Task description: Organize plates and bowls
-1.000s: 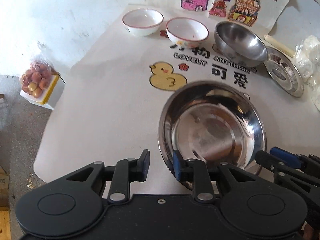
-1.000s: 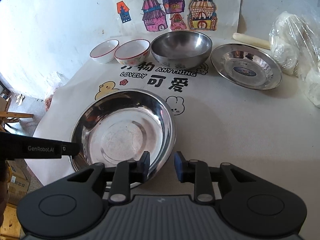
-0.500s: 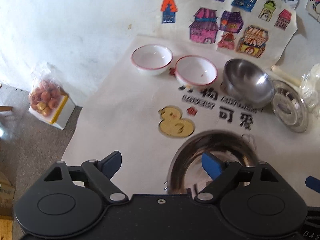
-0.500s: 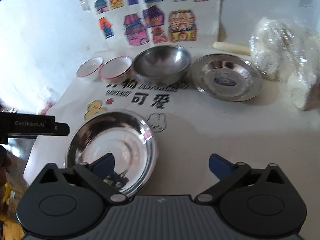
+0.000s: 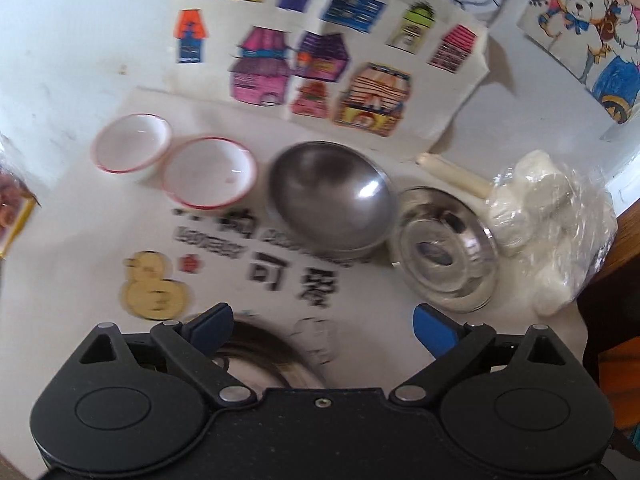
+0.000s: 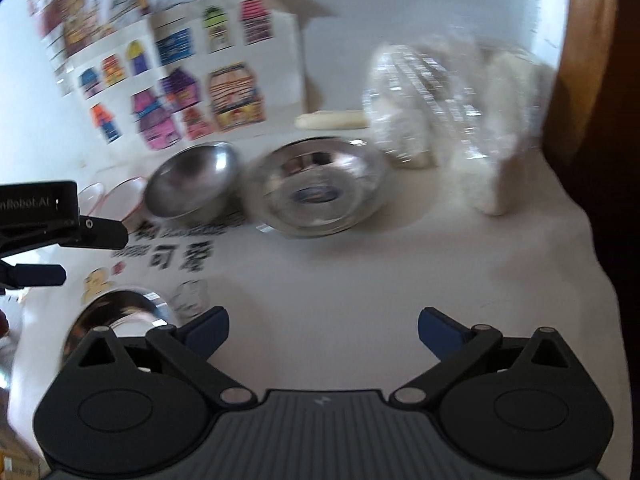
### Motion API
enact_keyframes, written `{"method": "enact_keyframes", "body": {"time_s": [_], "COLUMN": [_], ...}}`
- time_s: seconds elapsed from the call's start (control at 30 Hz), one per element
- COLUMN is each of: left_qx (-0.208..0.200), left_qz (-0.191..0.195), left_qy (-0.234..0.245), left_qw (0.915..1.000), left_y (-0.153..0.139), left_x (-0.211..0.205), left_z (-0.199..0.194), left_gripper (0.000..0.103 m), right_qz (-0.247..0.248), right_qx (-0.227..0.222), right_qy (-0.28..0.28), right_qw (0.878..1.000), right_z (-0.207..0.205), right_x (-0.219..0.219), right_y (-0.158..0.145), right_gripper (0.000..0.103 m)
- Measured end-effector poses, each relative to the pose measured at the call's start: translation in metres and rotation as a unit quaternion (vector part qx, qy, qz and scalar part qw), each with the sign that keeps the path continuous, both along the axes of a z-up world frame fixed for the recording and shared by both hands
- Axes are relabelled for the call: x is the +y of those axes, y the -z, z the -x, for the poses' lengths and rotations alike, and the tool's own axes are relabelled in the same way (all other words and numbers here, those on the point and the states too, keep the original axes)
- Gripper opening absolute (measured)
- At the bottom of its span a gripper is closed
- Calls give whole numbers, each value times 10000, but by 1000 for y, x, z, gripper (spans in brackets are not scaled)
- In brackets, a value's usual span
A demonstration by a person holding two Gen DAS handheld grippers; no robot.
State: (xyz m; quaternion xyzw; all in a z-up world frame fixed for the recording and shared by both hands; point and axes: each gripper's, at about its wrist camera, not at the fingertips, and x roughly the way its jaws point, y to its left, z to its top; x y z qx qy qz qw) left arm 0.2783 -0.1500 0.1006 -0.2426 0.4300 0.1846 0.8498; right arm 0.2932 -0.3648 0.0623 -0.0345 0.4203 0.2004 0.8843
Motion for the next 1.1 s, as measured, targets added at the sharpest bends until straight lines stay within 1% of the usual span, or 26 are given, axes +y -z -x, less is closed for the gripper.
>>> {"method": "enact_keyframes", "body": {"time_s": [0.1,0.2,0.3,0.4,0.5,0.67,0.77,0.87,0.9,0.93,0.97,1.0,1.03,1.07,1.1], "left_qx": [69,193,274,415,499,518,568,629,653,665,667,662,653,639,613], "left_qz": [-93,-113,-82,-179,-175,-91,-89,-131,-143,-140,-116,-83,-45,-12,18], "left_qy": [-121,-211,-440,-717,-777,-863,-933,-973,-977,-972,-962,-963,-975,-991,-1008], "left_qw": [9999,9995,9986,9964,9956,9949,9940,9932,9930,9929,9931,9931,9931,9930,9930], "left_y": [11,24,35,47,53,59,63,66,67,69,69,70,71,71,72], "left_x": [-23,-39,-44,-49,-51,-51,-50,-51,-52,-52,-52,-52,-52,-51,-51], "left_z": [-21,-38,-55,-70,-84,-98,-104,-107,-108,-109,-109,-110,-110,-110,-109], "left_gripper": [97,97,97,97,97,97,97,97,95,92,89,83,79,77,72], "right_qz": [10,157,-6,-115,-346,-678,-810,-924,-960,-973,-971,-968,-971,-972,-981], "right_qx": [-81,-77,-107,61,292,521,551,480,461,460,463,464,456,448,447], "right_qy": [178,329,293,132,131,141,135,85,78,79,84,79,68,62,41], "right_qw": [9998,9993,9995,9998,9989,9962,9951,9945,9943,9942,9942,9942,9942,9942,9942], "right_z": [-23,-49,-71,-94,-113,-136,-145,-152,-154,-156,-158,-160,-161,-162,-164], "right_x": [-17,-33,-45,-47,-48,-41,-36,-31,-30,-29,-28,-26,-24,-23,-21], "right_y": [8,18,19,23,26,34,38,40,41,42,44,45,46,47,48], "right_gripper": [103,103,103,103,103,100,97,91,88,82,79,75,71,69,65]}}
